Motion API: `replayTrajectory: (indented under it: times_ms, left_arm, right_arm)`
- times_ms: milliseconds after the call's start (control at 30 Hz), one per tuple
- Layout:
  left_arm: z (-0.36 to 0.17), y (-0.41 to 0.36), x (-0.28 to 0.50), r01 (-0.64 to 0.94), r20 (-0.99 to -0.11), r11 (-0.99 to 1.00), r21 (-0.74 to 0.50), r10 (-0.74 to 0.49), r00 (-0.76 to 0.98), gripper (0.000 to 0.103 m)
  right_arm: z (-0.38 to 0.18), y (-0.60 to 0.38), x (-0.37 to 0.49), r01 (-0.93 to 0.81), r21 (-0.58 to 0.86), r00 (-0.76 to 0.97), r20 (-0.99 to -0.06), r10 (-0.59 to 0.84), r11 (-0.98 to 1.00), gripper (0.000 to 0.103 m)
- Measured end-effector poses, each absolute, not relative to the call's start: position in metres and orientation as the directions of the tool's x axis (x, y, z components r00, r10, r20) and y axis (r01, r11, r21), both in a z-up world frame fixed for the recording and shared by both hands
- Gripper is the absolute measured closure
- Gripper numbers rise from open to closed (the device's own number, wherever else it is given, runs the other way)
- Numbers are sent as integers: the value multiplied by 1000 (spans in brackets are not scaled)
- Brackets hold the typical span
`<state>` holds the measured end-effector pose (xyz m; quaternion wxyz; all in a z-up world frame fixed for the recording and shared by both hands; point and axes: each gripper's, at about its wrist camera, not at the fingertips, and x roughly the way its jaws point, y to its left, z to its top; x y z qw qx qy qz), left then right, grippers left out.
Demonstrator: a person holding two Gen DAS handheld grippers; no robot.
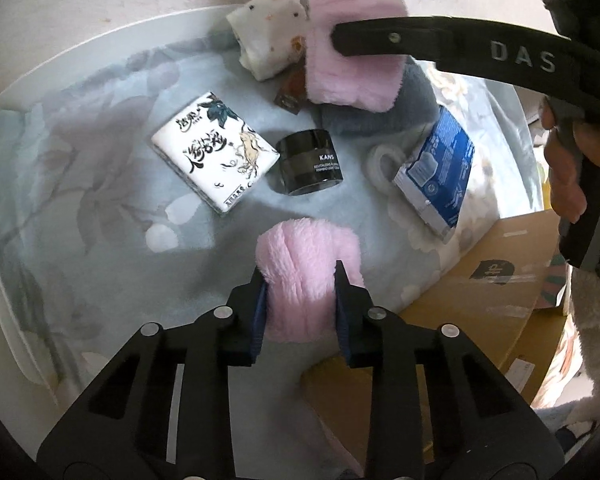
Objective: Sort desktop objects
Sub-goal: 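Grasp a pink wristband with the left gripper while the right grasps the other, then carry both pink wristbands over the box and open both grippers to drop them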
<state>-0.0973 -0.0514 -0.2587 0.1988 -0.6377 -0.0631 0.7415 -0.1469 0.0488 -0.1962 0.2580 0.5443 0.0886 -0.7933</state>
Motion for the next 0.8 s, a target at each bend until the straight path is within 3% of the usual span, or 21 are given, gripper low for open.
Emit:
replayTrajectory:
  times_ms: [800]
  left_arm:
    - [-112, -80, -61, -132, -866, -949, -284, 314, -389, 79]
  right_arm:
    - [-74, 82, -67, 634, 125, -336, -844, -418, -763, 77]
